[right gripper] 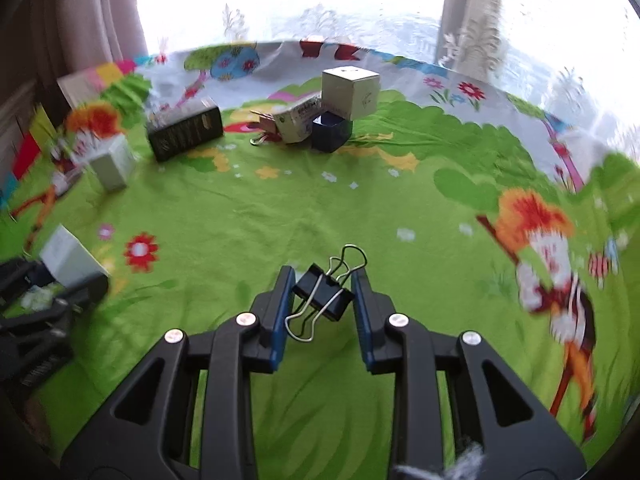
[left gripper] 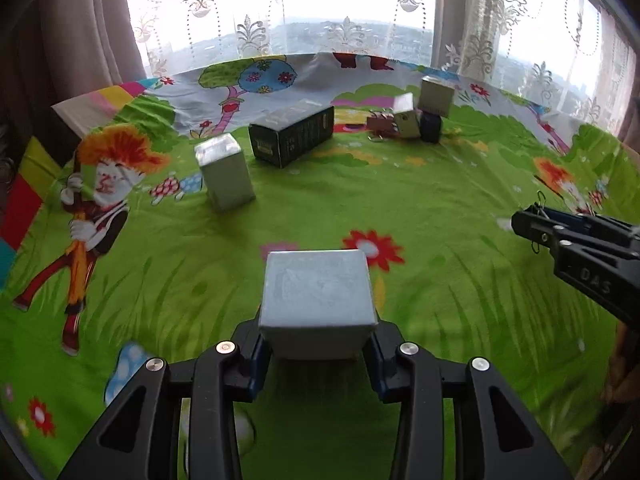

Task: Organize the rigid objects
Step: 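Lift the binder clip and cube box and carry them toward the storage box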

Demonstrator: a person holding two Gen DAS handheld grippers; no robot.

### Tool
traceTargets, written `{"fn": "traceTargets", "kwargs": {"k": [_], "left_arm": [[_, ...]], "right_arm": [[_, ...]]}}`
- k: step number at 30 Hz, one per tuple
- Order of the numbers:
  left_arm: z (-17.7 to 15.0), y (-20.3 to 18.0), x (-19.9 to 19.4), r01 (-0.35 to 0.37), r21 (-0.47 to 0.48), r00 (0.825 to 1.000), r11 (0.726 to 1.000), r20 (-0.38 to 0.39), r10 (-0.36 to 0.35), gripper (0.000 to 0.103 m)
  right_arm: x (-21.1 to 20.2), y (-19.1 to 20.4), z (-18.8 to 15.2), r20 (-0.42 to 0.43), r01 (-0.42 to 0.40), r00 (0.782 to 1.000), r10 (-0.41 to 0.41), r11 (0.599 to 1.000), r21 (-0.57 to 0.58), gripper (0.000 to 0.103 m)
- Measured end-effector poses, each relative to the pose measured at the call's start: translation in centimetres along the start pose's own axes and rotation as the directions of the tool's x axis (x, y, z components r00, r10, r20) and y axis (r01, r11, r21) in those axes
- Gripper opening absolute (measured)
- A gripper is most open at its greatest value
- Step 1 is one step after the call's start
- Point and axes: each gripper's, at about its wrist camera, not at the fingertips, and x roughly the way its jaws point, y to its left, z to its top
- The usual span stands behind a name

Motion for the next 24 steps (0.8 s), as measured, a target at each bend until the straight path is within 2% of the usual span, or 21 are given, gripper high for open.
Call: {"fn": "traceTargets", "kwargs": {"k": [3, 5, 7, 9, 10, 12, 14, 15, 16, 18, 21, 24], "left_arm": [[-1.5, -0.4, -1.7, 0.027, -0.012, 1.0, 1.0, -0.008, -0.027, 0.041], [-1.9, -0.8, -3.6, 0.031, -0.007, 0.999, 0.999, 0.017, -0.031, 0.041], [-1.5, -1.0, -6.1, 0.023, -0.003, 0.996, 1.0, 0.089, -0.022, 0.041], [-0.6, -0.9, -10.1, -0.004, -0.013, 0.979, 1.0, 0.206, 0.007, 0.041], [-0.2, -0.8, -12.3, -0.022, -0.021, 0.962, 1.0, 0.273, 0.026, 0.041], [0.3, -0.7, -15.7, -0.048, -0.037, 0.923, 0.998, 0.38, 0.058, 0.041], [0.3, -0.9, -18.5, -0.063, -0.051, 0.879, 0.997, 0.471, 0.08, 0.041], [0.1, -1.1, -20.2, -0.072, -0.057, 0.845, 0.996, 0.527, 0.091, 0.041], [0.0, -1.2, -20.9, -0.077, -0.057, 0.829, 0.995, 0.552, 0.096, 0.041], [-0.5, -1.9, -22.9, -0.086, -0.05, 0.781, 0.995, 0.616, 0.099, 0.041], [-1.0, -2.7, -24.5, -0.095, -0.028, 0.743, 0.995, 0.663, 0.09, 0.041], [-1.3, -3.1, -25.8, -0.105, -0.012, 0.717, 0.994, 0.692, 0.084, 0.041]], "right_arm": [[-3.0, 1.2, -1.6, 0.052, -0.011, 0.999, 0.01, 1.0, 0.005, 0.033], [-5.3, 1.8, -2.8, 0.091, -0.023, 0.996, 0.021, 1.0, 0.013, 0.033], [-7.8, 2.0, -3.2, 0.146, -0.015, 0.989, 0.013, 1.0, 0.014, 0.033], [-10.7, 2.0, -3.3, 0.23, -0.013, 0.973, 0.006, 1.0, 0.028, 0.033], [-12.9, 1.9, -3.5, 0.307, -0.016, 0.952, 0.003, 0.999, 0.038, 0.033], [-17.1, 2.0, -4.0, 0.451, 0.007, 0.892, -0.025, 0.999, 0.042, 0.033], [-20.1, 2.5, -4.7, 0.551, 0.03, 0.833, -0.043, 0.999, 0.033, 0.033], [-21.6, 2.9, -5.3, 0.604, 0.062, 0.794, -0.066, 0.998, 0.028, 0.033], [-22.5, 3.3, -5.6, 0.634, 0.08, 0.769, -0.076, 0.997, 0.022, 0.033], [-24.1, 4.1, -6.6, 0.693, 0.11, 0.716, -0.088, 0.994, 0.012, 0.033], [-25.5, 5.0, -7.2, 0.735, 0.119, 0.674, -0.08, 0.993, -0.002, 0.033], [-27.0, 5.8, -7.5, 0.765, 0.127, 0.64, -0.073, 0.992, -0.012, 0.033]]}}
